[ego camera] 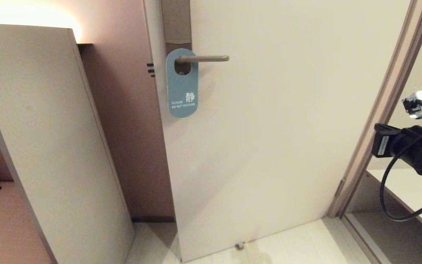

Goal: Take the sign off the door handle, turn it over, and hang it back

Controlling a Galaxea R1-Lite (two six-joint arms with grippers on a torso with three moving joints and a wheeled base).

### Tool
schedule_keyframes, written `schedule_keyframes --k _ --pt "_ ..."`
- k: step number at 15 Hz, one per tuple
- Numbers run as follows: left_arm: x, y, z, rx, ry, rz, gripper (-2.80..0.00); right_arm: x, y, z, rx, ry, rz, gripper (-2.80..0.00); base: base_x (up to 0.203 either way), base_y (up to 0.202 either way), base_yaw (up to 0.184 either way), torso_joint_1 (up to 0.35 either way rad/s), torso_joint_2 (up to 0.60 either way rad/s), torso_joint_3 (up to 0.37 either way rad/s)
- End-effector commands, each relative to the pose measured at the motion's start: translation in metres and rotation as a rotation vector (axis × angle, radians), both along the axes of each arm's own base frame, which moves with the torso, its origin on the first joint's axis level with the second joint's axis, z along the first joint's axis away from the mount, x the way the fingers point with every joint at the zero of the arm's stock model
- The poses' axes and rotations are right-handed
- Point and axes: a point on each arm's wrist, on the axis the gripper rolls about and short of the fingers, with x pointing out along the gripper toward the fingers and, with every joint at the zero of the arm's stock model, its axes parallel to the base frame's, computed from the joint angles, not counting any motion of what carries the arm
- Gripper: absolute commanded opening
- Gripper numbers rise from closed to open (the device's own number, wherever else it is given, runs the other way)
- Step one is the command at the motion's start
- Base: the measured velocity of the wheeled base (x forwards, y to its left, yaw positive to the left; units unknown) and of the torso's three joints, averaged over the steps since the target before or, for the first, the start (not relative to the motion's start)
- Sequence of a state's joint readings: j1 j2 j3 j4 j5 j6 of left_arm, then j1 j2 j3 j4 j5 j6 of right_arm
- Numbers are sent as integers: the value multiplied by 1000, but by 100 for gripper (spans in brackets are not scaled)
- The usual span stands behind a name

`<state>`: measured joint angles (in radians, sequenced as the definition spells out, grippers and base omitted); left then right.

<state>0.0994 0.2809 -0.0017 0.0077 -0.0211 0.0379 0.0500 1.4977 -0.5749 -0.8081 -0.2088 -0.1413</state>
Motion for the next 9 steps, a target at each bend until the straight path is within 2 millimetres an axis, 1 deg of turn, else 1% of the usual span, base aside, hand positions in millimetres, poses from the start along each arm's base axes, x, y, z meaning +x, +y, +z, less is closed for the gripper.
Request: schedule_keyframes --k 1,5,9 --pt "0 0 0 0 2 0 -280 -15 -1 3 0 -19 -2 -280 0 0 0 0 0 0" --pt "0 0 0 0 2 0 -280 -32 -8 -2 -3 -13 -35 -280 0 0 0 0 0 0" --pt "0 0 0 0 2 0 -280 -61 -11 -14 -5 10 -46 -280 0 0 0 0 0 0"
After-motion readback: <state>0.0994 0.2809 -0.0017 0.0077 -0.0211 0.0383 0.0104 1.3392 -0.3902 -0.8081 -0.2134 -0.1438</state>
